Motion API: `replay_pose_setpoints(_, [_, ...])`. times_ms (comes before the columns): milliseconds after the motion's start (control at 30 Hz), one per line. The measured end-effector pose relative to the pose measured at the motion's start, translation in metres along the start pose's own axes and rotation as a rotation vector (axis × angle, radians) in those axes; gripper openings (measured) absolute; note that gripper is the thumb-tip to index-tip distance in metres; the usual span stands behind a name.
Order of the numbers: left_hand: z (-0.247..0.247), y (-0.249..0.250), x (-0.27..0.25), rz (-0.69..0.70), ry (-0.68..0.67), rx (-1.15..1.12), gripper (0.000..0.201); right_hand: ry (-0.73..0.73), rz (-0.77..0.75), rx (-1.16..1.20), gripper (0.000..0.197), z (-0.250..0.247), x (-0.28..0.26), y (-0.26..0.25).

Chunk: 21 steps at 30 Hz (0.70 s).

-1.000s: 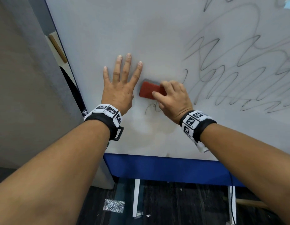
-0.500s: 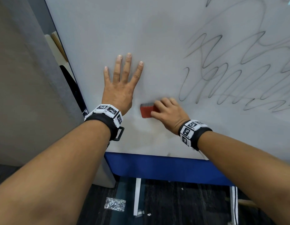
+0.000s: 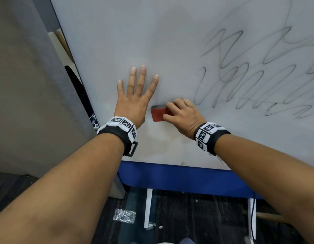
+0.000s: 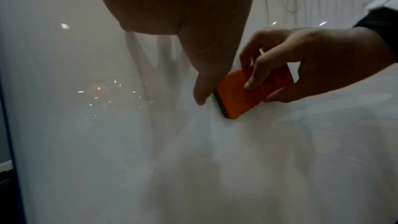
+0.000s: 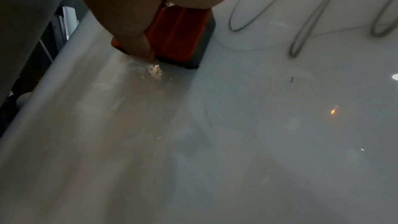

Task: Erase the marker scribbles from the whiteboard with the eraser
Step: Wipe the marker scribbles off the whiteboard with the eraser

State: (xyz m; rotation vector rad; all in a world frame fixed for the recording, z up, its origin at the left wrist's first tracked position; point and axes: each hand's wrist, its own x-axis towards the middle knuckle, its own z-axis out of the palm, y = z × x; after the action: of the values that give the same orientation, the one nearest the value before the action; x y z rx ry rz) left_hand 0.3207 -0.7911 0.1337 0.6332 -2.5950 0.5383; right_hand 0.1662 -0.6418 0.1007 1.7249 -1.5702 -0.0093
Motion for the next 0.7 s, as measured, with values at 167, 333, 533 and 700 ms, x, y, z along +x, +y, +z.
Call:
replay_pose_setpoints(167, [0.002,0.003,-0.007,0.007,-0.109,-0.034,0.125,0.038,-0.054,0.014,0.022,-0.009,0.007,0.015])
replay_pose_setpoints(333, [0.005,0.004,-0.008,0.005,-0.082,-0.047,0.127,0.071,0.070,-0.004,0.021,-0.007,-0.005,0.011])
replay_pose_setpoints(533, [0.006,0.014,-0.008,-0.030,-0.049,-0.056,0.107,0.046,0.035,0.014,0.023,-0.014,-0.013,0.027])
replay_pose_setpoints(700, [-0.004,0.027,0.004,-0.040,0.064,-0.008,0.097,0.215,0.163,-0.026,0.033,-0.030,-0.002,0.047])
